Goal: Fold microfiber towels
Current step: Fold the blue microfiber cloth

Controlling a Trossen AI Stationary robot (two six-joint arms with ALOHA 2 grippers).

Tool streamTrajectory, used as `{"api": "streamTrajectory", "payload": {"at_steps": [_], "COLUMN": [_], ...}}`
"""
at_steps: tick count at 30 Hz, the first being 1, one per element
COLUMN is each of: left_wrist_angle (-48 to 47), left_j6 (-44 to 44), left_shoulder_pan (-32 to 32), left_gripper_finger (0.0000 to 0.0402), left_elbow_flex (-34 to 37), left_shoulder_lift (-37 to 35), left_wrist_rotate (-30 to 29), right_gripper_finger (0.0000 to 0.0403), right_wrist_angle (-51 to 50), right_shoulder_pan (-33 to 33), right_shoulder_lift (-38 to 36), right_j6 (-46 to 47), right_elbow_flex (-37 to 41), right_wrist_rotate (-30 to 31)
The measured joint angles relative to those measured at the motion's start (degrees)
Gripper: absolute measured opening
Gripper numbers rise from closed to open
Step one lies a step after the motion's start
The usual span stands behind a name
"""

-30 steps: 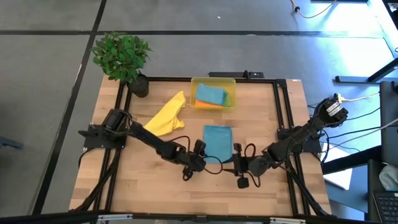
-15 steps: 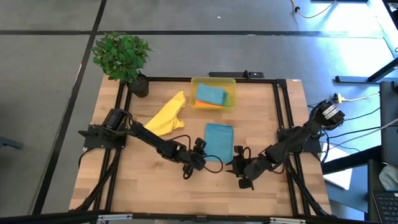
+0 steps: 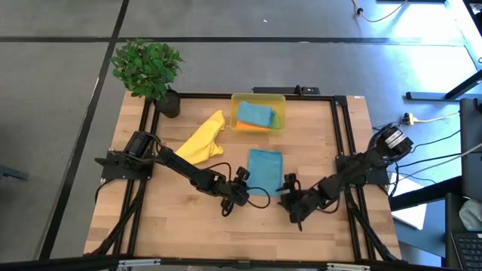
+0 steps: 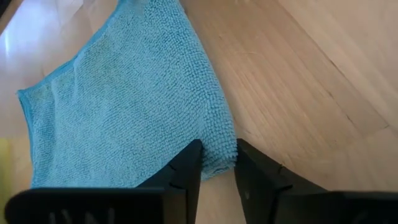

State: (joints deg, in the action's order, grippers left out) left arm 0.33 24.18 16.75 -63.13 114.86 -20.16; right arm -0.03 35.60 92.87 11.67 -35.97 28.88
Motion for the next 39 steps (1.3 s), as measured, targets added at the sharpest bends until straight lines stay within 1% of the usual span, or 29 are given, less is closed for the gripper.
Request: {"api": "streamTrajectory", "payload": {"at_steps": [4,10,13,17,25,35,39], "left_wrist_angle": [0.1,0.2,0.2,0.3,0.3,0.5,0.5], "left_j6": [0.0,0.0,0.0,0.0,0.0,-1.1,-1.2], "left_shoulder_pan": [0.0,0.0,0.0,-0.1,-0.1,-0.2,-0.2], "left_gripper_finger": [0.0085,0.0085,0.0085,0.0085,0.0085,0.0084,0.0068], "left_elbow_flex": [0.0,0.0,0.0,0.0,0.0,0.1,0.1], "left_shoulder_lift": [0.0,0.0,0.0,0.0,0.0,0.0,0.0], "left_wrist_rotate": [0.1,0.2,0.2,0.3,0.3,0.4,0.6], "right_gripper_finger": [0.0244,0.022,0.0209,0.0205,0.02,0.015,0.0128], "right_wrist_angle": [-0.3,0.1,0.0,-0.8,-3.6,-3.2,-2.2], "right_shoulder_pan": [0.1,0.3,0.3,0.2,0.1,-0.1,-0.1], "right_shoulder_lift": [2.0,4.3,4.7,4.8,4.8,6.2,6.8], "right_j6": [-2.1,-4.3,-4.5,-4.7,-4.5,-4.3,-3.1], "right_elbow_flex": [-0.1,-0.3,-0.3,-0.3,-0.2,-0.2,-0.1], "right_wrist_rotate": [1.3,4.4,6.2,8.4,9.9,9.9,10.0]}}
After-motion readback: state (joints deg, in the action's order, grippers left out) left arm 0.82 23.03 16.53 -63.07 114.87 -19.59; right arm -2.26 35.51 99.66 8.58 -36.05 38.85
